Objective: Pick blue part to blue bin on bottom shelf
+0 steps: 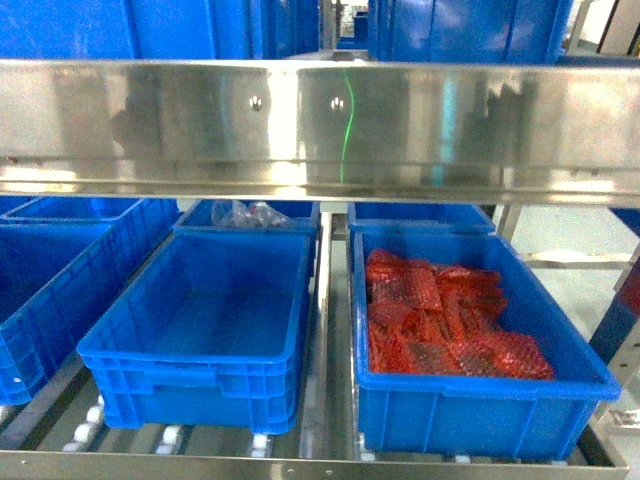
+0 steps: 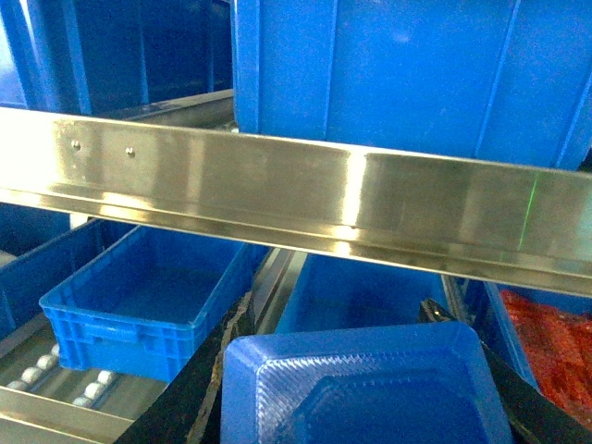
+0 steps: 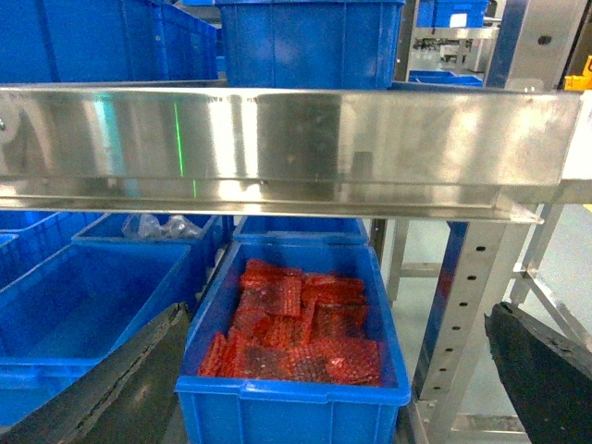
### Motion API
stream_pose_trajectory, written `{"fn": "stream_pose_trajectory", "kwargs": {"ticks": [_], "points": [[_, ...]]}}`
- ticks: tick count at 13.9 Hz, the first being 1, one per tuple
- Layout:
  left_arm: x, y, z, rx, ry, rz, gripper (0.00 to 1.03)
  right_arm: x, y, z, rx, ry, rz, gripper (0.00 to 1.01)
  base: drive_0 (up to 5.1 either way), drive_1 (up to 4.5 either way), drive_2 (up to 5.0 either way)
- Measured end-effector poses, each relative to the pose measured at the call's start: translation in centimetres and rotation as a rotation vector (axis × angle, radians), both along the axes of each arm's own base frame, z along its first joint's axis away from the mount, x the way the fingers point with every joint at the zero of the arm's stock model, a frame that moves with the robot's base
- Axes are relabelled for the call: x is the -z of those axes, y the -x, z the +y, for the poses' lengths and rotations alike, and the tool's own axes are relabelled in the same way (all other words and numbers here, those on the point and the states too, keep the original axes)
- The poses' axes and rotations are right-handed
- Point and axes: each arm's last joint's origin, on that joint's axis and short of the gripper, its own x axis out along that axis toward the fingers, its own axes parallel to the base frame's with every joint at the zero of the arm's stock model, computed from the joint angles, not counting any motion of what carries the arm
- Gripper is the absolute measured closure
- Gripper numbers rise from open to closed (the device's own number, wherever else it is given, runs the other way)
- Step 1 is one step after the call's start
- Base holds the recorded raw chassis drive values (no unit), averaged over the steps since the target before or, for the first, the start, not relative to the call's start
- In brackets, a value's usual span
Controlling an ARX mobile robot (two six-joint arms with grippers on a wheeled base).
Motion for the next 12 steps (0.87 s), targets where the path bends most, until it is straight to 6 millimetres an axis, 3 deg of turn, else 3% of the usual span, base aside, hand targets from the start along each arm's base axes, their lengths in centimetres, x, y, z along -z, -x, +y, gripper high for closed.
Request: {"fn": "stream_pose_trajectory", "kwargs": {"ticks": [12], "points": [[0.00,0.00,0.01,-0.001,0.000,0.000,0.60,-0.01,0.00,0.00,0.000,-0.001,-0.001,0.03,0.0,0.00,0.0]]}}
